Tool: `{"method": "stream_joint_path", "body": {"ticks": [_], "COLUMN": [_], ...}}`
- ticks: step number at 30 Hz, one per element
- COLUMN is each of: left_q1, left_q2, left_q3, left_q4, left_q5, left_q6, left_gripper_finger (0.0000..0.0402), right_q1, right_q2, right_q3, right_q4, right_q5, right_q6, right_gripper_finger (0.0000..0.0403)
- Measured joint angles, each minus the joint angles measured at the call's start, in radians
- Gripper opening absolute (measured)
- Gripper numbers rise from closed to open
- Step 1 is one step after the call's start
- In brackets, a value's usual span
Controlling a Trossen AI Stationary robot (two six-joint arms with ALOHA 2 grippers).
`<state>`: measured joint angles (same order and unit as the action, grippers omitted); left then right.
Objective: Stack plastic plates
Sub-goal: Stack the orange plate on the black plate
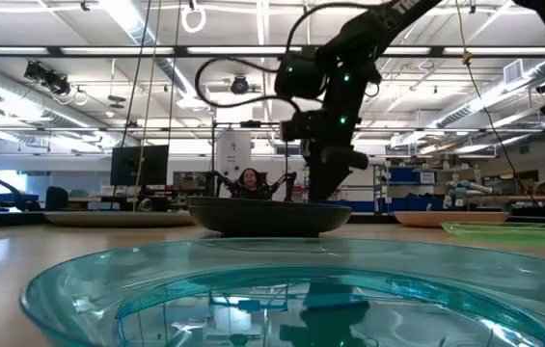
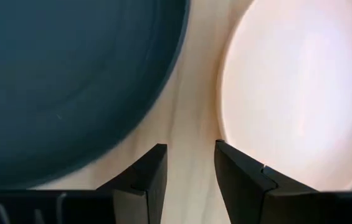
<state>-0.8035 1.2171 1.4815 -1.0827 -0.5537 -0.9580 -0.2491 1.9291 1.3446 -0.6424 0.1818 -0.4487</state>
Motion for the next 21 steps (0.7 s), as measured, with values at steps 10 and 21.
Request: {"method": "stream_joint_path", "body": {"ticks": [10, 21], "left_q1": [0.086, 0.358], "left_q2": [-0.001, 0.006], "left_q3": [0.0, 0.0], "left_q4": [0.012, 0.122], "left_q5": [-0.202, -0.237], "left_q6": [0.0, 0.112], "left_gripper_finger": [0.0133, 0.0133], "right_q1": [-0.093, -0.17], "right_q2": [0.03, 0.032], "right_q3": [0.007, 0.007], "right_q4": [0.003, 0.049], "right_q5": [-0.079, -0.149], "right_q6": [-0.15, -0.412], "right_gripper_finger": [0.014, 0.0138]}}
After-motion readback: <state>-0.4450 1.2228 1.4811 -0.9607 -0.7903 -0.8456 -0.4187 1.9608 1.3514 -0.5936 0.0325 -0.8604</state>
